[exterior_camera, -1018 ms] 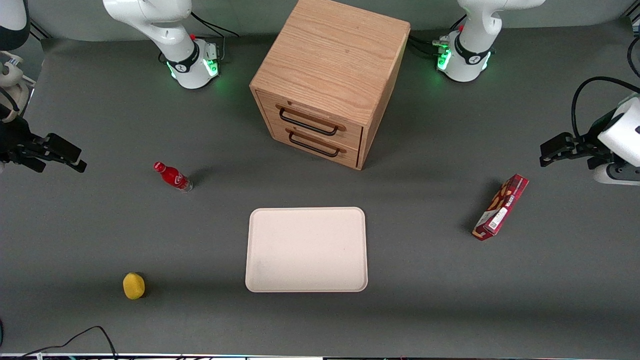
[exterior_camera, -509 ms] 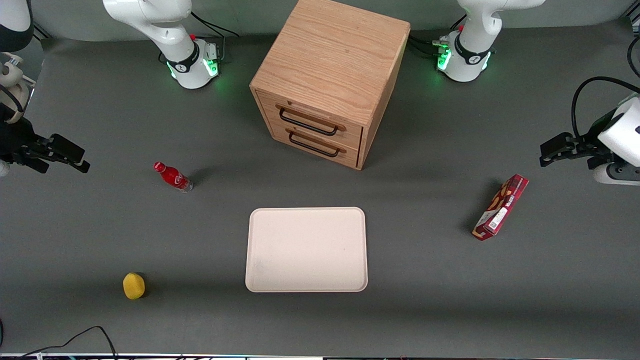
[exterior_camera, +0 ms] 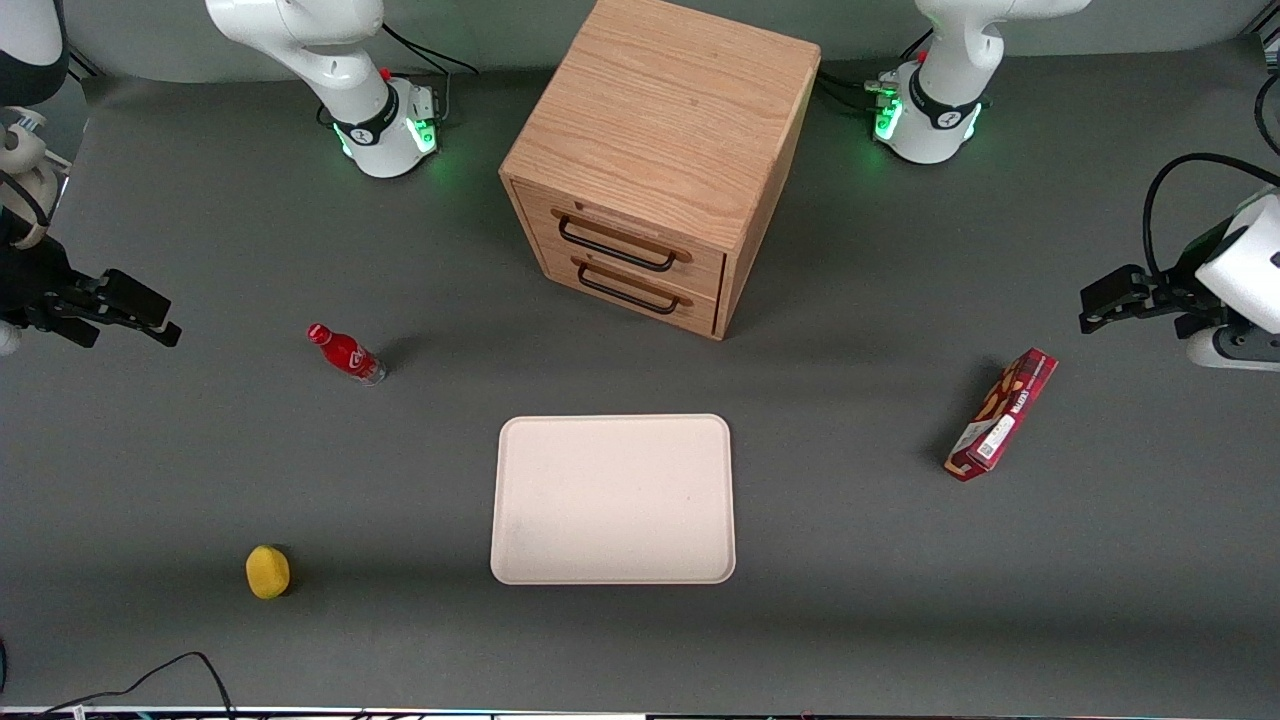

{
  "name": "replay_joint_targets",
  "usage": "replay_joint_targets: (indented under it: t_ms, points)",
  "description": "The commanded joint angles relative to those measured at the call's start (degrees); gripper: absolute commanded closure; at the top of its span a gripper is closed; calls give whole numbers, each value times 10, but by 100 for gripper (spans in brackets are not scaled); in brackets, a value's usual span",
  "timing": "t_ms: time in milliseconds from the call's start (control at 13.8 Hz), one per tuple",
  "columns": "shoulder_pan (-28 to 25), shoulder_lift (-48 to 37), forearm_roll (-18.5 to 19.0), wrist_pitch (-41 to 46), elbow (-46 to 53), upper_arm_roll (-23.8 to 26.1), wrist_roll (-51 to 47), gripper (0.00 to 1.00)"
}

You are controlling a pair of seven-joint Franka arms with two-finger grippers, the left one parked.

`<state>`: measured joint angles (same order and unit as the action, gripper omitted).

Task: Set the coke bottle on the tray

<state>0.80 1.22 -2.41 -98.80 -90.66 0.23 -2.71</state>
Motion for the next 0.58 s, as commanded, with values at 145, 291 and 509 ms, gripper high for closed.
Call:
replay_joint_targets:
  t_ms: [145, 291, 509]
  points:
    - [-3, 8, 6, 6, 15, 0, -6, 0]
    - [-4, 8, 6, 6, 15, 0, -8, 0]
    - [-4, 12, 6, 6, 15, 1, -9, 0]
